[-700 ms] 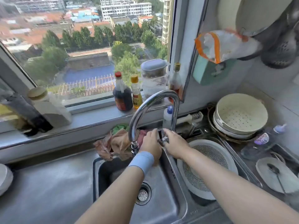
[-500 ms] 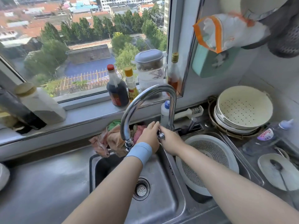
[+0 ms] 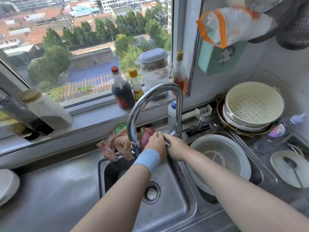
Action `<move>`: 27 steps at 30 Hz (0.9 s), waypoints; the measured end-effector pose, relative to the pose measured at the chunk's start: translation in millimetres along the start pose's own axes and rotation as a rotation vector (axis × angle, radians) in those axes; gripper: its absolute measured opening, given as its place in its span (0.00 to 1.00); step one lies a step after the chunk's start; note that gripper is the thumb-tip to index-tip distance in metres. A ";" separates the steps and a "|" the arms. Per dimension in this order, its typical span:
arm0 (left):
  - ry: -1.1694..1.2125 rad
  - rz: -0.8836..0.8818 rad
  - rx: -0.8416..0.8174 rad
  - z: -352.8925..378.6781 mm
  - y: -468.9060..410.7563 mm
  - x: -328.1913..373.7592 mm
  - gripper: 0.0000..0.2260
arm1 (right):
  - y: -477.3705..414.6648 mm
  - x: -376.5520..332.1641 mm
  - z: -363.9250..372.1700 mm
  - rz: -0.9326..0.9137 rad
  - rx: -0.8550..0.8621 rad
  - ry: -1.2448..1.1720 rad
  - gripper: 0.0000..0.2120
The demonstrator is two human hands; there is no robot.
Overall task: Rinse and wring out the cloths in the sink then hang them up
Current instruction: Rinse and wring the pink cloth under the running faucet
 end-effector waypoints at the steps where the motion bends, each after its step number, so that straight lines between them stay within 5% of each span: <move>1: 0.015 0.018 0.019 0.1 5.2 2.3 0.31 | 2.7 -2.0 -0.3 -0.008 -0.001 0.001 0.35; 7: 0.162 0.144 0.072 5.3 56.3 -5.3 0.27 | 32.5 -13.5 -12.5 0.024 0.153 0.082 0.20; 12: 0.145 0.108 -0.040 10.7 100.3 -46.7 0.17 | 66.5 -38.5 3.7 0.013 0.158 0.228 0.09; 20: -0.010 -0.032 -0.049 -30.3 106.2 -121.0 0.10 | 67.9 -84.1 0.4 -0.084 0.221 0.331 0.12; 27: 0.037 -0.138 0.027 -60.3 55.2 -168.2 0.17 | 0.9 -132.6 1.9 -0.197 0.089 0.390 0.05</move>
Point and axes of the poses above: each hand's wrist, its own y-axis away from the middle knuckle, its own z-axis out of the palm, x = y × z, the point moved 8 cm from there along -y, towards the middle knuckle, and after that the axes turned 5 degrees about z, right-handed, at the moved point
